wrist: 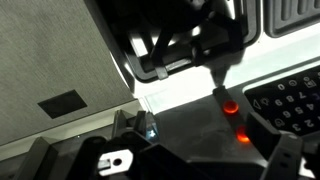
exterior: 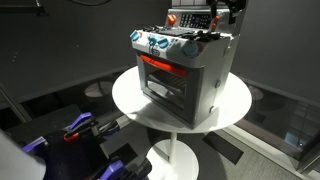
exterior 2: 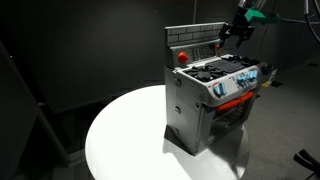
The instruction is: Press the top red button on the right side of the stove
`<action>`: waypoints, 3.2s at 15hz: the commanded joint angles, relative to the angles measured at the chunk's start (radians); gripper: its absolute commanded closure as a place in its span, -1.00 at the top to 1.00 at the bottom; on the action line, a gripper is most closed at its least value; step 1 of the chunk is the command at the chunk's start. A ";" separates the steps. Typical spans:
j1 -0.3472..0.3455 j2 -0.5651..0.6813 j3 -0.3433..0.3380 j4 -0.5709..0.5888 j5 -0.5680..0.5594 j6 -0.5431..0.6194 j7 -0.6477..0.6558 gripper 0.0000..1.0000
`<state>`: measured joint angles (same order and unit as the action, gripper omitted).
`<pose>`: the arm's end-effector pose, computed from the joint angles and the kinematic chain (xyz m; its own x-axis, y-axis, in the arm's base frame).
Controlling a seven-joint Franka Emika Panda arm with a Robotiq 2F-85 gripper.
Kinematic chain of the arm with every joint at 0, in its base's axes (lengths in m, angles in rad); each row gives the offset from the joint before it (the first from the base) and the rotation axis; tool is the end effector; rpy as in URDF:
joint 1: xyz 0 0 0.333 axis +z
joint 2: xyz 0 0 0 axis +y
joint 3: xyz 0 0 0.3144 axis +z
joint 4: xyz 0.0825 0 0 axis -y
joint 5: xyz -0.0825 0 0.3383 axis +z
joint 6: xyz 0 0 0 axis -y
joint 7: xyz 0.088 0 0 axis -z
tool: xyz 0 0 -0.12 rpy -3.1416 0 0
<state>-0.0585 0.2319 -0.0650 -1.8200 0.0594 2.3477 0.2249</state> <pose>0.6056 -0.0710 0.4478 0.8873 -0.3696 0.2757 -0.3554 -0.9292 -0.1018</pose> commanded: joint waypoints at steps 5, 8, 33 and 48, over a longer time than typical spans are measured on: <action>0.008 0.051 -0.005 0.080 -0.001 -0.037 0.015 1.00; 0.009 0.067 -0.008 0.097 -0.008 -0.034 0.021 1.00; -0.012 -0.350 -0.016 -0.215 -0.186 -0.592 -0.282 1.00; -0.011 -0.512 -0.021 -0.372 -0.176 -0.582 -0.315 1.00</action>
<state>-0.0690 -0.2804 -0.0868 -2.1934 -0.1167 1.7682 -0.0895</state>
